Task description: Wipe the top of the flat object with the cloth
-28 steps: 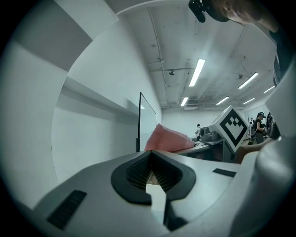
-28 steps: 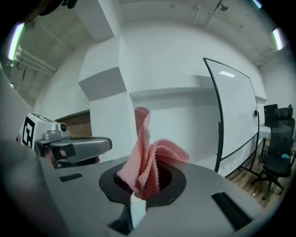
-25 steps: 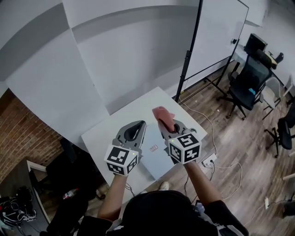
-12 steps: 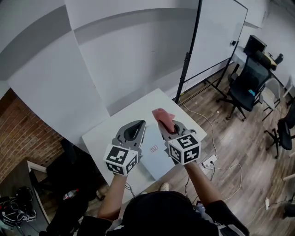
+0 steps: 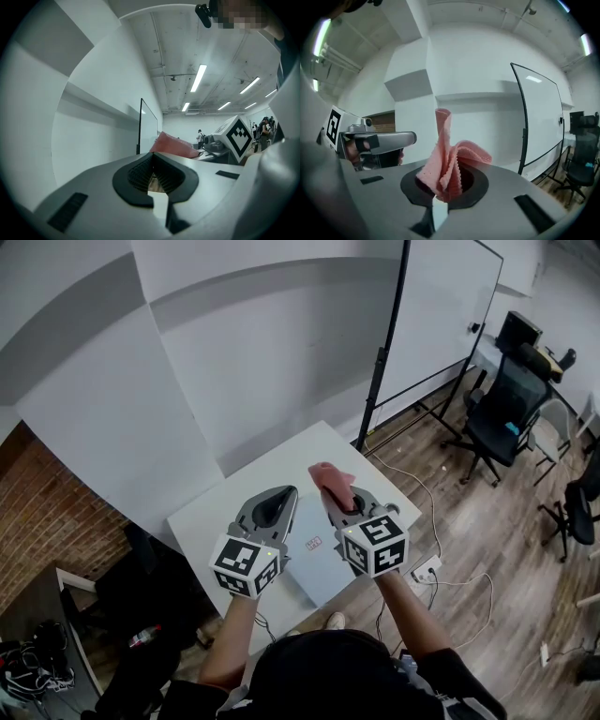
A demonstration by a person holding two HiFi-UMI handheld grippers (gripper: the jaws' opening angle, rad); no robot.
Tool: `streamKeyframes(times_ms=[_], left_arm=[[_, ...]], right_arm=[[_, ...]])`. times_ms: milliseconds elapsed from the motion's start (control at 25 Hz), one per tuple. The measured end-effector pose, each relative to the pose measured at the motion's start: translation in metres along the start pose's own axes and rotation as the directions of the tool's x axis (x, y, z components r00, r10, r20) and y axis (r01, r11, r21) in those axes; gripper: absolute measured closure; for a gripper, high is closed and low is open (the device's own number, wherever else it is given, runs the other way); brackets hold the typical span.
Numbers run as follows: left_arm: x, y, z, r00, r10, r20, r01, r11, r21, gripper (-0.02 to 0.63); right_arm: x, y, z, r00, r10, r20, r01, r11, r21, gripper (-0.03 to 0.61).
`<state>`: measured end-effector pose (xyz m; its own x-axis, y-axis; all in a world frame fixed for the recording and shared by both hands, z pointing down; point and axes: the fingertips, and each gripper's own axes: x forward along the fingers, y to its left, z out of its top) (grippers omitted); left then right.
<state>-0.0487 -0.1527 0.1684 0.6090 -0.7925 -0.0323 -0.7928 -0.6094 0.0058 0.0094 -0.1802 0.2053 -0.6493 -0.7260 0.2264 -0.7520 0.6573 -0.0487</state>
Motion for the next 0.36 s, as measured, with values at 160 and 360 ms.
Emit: streamKeyframes(times_ms=[160, 360], left_arm=[[-0.0009, 0.0, 0.0016, 1.0, 0.0, 0.005, 0.001, 1.0, -0.005, 0.601], [-0.0018, -0.0019, 0.0018, 1.0, -0.006, 0.007, 0.006, 1.0, -0.014, 0.601]], right_arm=[[-0.0003, 0.0013, 0.0016, 1.0, 0.004, 0.004, -0.004, 1.0, 0.0, 0.534], [-0.0012, 0.0033, 0.0014, 1.0, 0.008, 0.004, -0.008, 1.0, 0.001, 0.534]])
